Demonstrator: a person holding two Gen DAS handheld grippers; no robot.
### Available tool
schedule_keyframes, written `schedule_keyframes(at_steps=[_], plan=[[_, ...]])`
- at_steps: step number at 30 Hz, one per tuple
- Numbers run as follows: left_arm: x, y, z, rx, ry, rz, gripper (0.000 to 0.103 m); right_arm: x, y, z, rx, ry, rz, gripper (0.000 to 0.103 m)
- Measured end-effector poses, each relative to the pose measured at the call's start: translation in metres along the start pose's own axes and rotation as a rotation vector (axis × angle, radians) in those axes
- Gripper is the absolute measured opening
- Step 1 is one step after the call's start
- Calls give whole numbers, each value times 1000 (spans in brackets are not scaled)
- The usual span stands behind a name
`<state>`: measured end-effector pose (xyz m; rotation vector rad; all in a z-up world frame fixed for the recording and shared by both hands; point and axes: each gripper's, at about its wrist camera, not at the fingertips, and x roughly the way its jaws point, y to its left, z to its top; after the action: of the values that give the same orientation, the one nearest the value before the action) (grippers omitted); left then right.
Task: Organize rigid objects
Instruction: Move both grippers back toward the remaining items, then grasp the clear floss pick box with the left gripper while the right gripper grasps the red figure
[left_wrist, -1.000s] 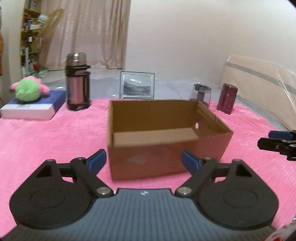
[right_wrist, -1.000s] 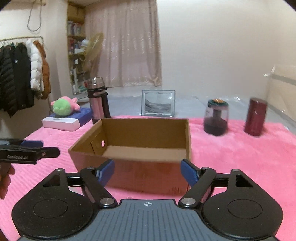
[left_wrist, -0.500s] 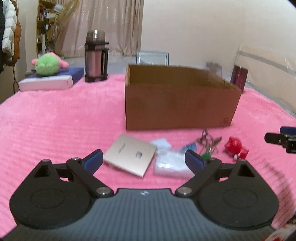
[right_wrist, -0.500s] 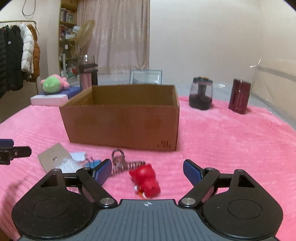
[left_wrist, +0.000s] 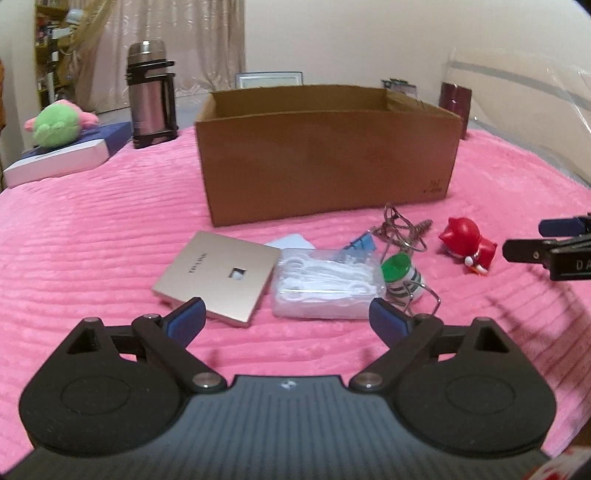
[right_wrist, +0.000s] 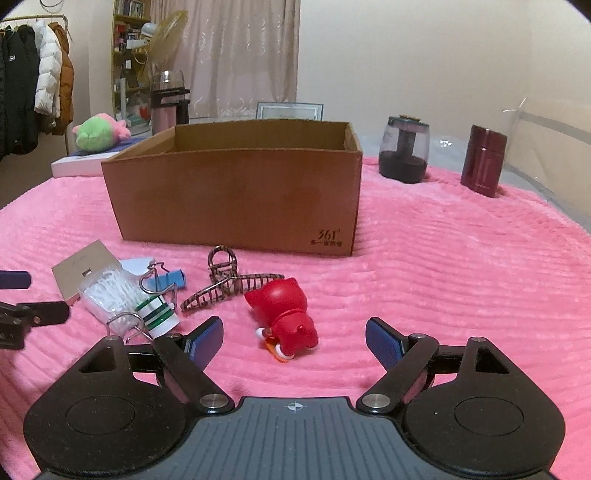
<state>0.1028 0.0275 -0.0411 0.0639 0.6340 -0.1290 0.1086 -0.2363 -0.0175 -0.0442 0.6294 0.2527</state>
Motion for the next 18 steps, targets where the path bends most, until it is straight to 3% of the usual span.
schedule_keyframes(at_steps=[14,18], plan=[[25,-7,4,52,-1,-31,93,42,2,3,-71,21,27,81],[31,-8,5,62,3,-34,93,53,-2,5,-97,32,47,76]])
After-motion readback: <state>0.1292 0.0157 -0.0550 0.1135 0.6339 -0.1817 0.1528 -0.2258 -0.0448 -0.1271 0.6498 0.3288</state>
